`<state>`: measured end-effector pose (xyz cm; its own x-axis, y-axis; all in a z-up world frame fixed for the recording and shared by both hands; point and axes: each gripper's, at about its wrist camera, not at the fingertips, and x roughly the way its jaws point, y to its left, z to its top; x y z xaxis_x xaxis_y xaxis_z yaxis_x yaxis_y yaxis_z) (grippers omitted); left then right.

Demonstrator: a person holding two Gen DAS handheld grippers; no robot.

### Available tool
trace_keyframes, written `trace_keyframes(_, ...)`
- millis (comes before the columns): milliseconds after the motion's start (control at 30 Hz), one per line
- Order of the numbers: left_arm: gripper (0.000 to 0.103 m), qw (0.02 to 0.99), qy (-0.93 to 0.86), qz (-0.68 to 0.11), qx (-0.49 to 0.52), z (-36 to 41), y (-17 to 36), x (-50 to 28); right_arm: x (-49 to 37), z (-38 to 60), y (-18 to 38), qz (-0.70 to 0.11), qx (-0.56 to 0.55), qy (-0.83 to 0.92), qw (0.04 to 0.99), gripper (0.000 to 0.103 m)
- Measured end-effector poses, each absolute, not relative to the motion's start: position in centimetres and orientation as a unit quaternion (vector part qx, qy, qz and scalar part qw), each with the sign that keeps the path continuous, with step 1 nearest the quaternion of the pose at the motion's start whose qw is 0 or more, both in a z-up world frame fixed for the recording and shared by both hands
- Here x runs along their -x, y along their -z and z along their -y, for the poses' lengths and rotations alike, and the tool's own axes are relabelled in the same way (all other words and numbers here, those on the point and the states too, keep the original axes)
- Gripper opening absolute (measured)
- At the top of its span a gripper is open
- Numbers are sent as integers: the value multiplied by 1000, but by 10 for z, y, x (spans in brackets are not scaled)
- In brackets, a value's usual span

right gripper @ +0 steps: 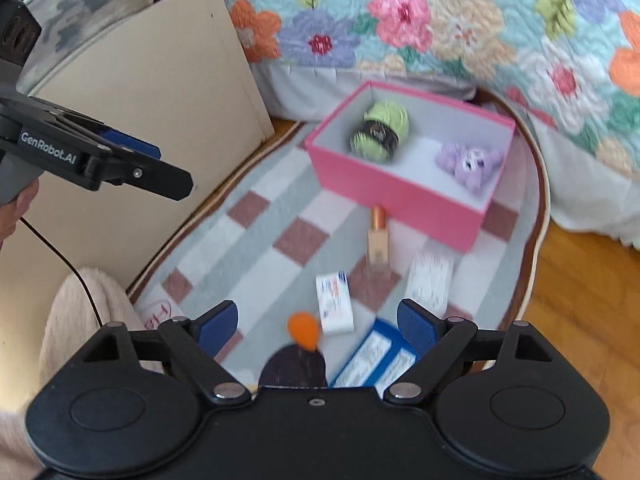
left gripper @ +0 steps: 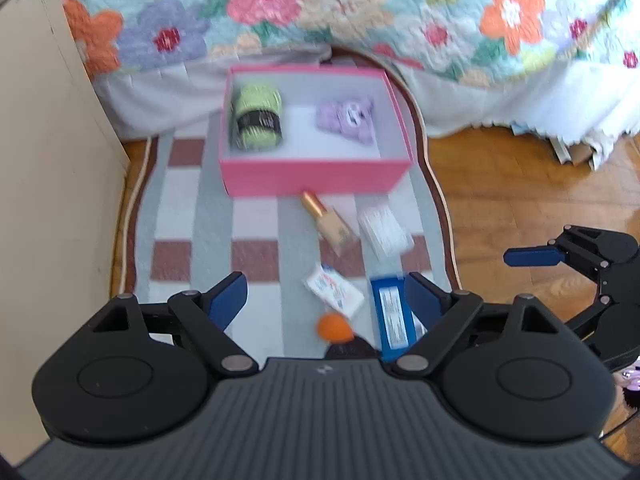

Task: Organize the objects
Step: 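Lift the left tool out of the box and back over the rug, then lower the left tool onto the blue wet-wipe pack and close it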

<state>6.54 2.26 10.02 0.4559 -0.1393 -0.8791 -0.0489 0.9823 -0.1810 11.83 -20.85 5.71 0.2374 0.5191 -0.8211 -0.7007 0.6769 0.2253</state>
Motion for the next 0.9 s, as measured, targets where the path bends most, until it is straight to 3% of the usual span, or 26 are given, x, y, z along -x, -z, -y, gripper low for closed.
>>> trace_keyframes(533,87,813,40,-580,39,31,-31,-40,-79,214,6,-535,101,-405,735,90)
trace_keyframes(700,87,803,40,-593,39,43,-3,-41,-85,223,26,-533,60,-399,744,90)
trace_keyframes(900,87,807,38,-587,51,55,25,-48,-89,228,60,-507,98,-368,773,90)
